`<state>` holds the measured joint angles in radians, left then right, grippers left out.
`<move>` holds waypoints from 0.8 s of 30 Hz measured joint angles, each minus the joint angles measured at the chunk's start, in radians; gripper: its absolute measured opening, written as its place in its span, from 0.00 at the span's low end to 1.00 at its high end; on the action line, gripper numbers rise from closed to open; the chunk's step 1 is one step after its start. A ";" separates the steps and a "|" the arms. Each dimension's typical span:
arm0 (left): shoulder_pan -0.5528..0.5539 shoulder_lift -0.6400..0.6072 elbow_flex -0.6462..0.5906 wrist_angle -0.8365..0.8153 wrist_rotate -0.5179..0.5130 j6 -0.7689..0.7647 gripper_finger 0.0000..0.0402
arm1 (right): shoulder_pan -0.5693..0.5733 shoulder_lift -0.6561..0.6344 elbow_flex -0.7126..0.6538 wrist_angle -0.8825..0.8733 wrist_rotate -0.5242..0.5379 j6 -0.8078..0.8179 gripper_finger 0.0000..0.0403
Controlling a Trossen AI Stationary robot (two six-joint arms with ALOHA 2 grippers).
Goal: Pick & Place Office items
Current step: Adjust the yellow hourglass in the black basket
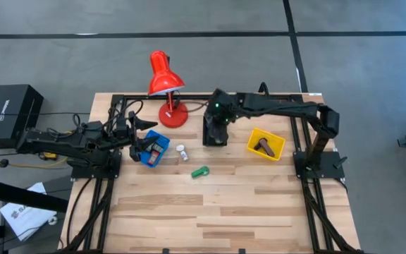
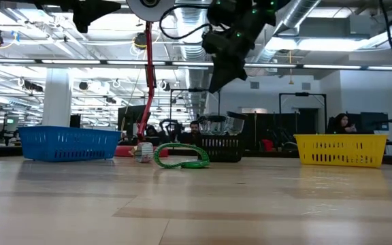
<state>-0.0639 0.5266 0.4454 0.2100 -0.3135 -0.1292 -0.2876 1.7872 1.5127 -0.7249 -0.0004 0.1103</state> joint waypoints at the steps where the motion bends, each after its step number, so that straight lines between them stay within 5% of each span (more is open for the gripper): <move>1: 0.000 0.000 0.000 0.001 0.000 -0.003 0.66 | -0.012 0.000 0.002 0.021 0.000 -0.016 0.00; 10: 0.000 0.046 0.000 0.006 0.000 -0.006 0.66 | -0.133 0.055 0.003 0.107 -0.008 -0.045 0.00; 24: 0.000 0.077 0.000 0.034 -0.001 0.046 0.66 | -0.151 0.145 0.003 0.152 -0.082 -0.067 0.00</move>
<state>-0.0639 0.6033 0.4458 0.2440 -0.3140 -0.0832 -0.4391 1.9324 1.5154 -0.5724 -0.0822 0.0429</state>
